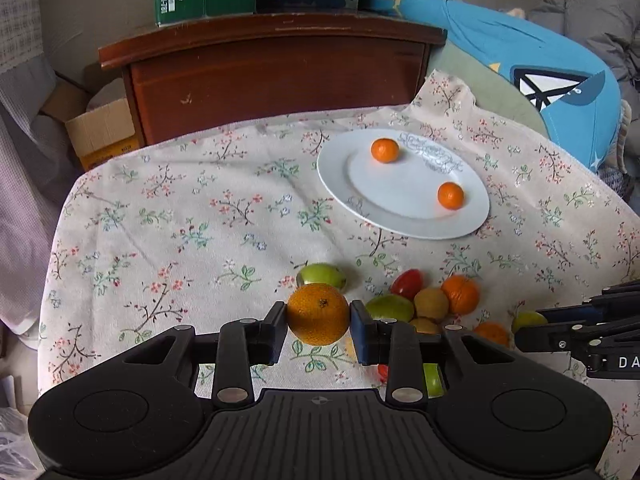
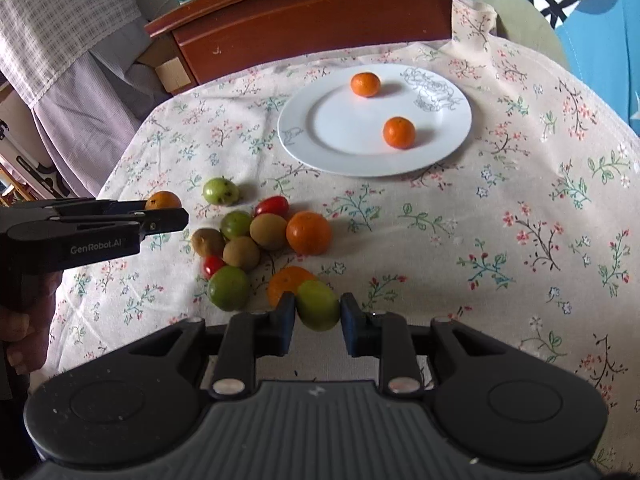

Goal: Organize fruits
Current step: 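Grasp a large orange with the left gripper while the right gripper grasps a green fruit, then carry the orange and green fruit onto the plate and open both grippers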

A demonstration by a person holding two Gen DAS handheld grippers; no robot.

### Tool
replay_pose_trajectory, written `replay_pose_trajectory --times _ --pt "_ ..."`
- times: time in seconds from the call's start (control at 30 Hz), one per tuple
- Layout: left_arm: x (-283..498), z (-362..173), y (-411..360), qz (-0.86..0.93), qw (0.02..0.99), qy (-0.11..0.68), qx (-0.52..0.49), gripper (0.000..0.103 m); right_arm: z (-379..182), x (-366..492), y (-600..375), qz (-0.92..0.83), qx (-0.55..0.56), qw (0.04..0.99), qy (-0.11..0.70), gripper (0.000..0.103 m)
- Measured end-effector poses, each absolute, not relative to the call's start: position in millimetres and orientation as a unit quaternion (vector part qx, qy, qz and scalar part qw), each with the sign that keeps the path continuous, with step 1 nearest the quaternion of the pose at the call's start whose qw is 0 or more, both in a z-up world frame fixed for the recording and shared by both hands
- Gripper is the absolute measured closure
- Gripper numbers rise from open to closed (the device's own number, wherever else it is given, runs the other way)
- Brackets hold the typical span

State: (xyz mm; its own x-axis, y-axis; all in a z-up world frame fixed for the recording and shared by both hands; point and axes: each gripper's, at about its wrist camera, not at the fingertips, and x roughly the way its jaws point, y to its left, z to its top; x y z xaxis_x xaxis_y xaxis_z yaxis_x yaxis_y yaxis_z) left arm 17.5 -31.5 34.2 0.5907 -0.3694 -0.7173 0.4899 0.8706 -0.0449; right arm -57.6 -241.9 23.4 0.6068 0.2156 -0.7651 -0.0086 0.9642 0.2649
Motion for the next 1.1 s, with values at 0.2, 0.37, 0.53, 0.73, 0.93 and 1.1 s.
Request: replay_pose_trajectory --times 0.2,0.37,0.53,0.73,0.93,1.1 --pt "16.1 52.7 -31.3 -0.252 0.896 0.361 0.055 0.072 35.1 -48.0 -241.2 0.069 0.117 0.896 0.423 0.078" --pt "16.6 77.0 -33.4 -0.260 0.904 0.337 0.038 0.072 52.9 -35.4 -241.9 0.078 0.117 0.906 0.398 0.078" --pt "27.3 100.0 -47.5 -0.275 0.908 0.316 0.030 0.072 70.3 -15.4 -249.1 0.074 0.111 0.920 0.369 0.078" --pt "52.4 102.3 -74.5 -0.293 0.899 0.325 0.029 0.072 76.0 17.0 -262.8 0.059 0.112 0.925 0.359 0.079" --pt "76.9 91.9 -95.7 -0.299 0.893 0.333 0.039 0.072 64.2 44.1 -281.1 0.041 0.150 0.915 0.372 0.079" --pt "94.1 65.1 -102.5 -0.298 0.884 0.359 0.038 0.072 44.1 59.0 -279.1 0.043 0.157 0.902 0.399 0.079"
